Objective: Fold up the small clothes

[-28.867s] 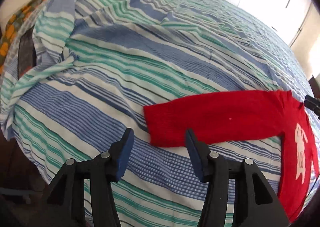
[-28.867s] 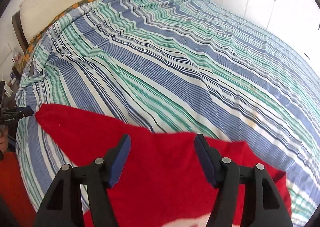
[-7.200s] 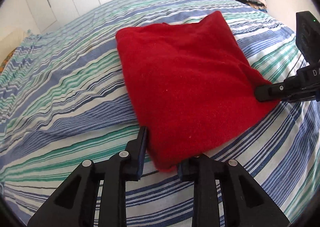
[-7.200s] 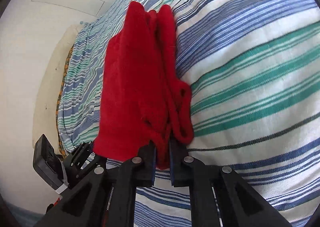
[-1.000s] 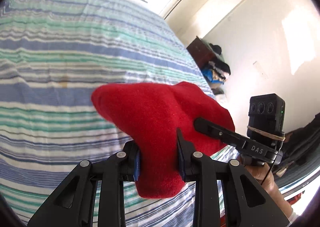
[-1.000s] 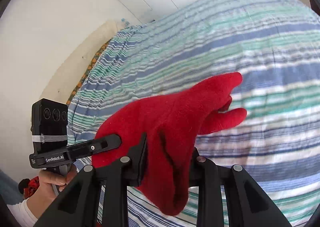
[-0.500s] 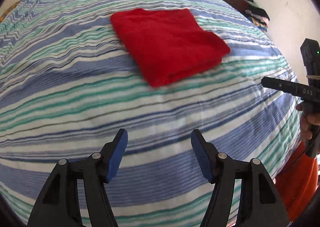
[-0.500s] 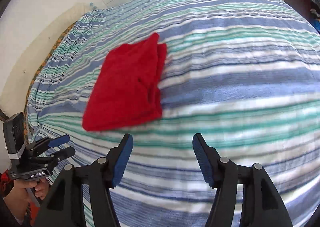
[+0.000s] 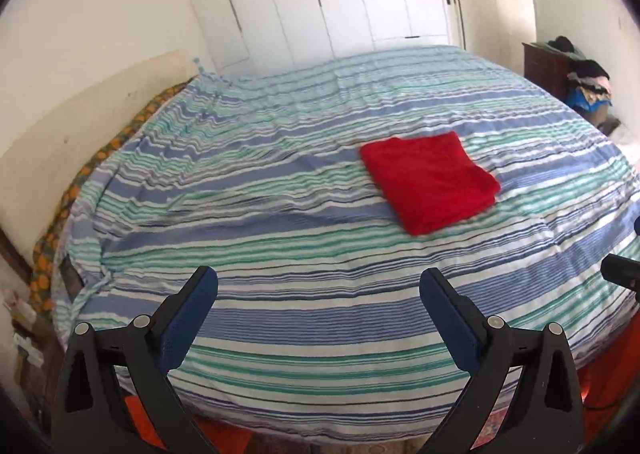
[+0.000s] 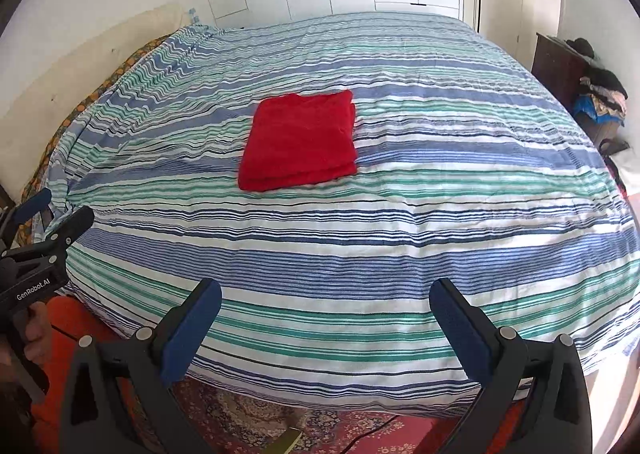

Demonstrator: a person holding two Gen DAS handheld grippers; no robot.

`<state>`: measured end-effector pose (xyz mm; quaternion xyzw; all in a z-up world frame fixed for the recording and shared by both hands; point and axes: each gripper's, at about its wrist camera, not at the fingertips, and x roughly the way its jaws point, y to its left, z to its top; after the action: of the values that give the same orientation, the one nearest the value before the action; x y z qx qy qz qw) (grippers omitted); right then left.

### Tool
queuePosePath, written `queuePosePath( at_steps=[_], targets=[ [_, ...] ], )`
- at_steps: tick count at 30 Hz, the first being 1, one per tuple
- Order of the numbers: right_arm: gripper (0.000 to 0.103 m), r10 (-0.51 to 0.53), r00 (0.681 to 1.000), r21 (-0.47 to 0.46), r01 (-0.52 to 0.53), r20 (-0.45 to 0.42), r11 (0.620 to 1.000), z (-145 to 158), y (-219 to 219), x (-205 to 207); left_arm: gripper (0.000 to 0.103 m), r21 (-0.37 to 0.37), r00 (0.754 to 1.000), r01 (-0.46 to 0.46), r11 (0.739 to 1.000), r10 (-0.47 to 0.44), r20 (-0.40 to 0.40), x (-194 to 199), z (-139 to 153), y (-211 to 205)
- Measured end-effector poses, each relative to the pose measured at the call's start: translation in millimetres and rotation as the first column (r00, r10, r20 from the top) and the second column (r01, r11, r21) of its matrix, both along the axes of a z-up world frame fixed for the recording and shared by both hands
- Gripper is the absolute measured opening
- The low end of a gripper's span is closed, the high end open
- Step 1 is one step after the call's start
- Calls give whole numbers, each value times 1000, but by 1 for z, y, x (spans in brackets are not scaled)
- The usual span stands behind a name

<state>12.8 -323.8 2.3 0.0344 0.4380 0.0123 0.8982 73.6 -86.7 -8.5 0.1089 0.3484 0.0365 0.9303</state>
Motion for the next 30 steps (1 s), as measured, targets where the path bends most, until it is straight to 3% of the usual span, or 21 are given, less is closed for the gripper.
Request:
queuePosePath(
  at_steps=[6,14,30],
  targets=[
    [103,88,996,-60,-87,17,994,45,37,-12,101,-85,984,4,996,-20,-177,0,7,15],
    [103,190,982,-132,-190,-7,973,65,78,-27,101,-91,984,1,996,-17,-178,-19,18,20],
    [102,182,983,-150,-186,-37,971,81,83,-34,101,-121,978,22,992,-46,-204,-26,26,15]
  ],
)
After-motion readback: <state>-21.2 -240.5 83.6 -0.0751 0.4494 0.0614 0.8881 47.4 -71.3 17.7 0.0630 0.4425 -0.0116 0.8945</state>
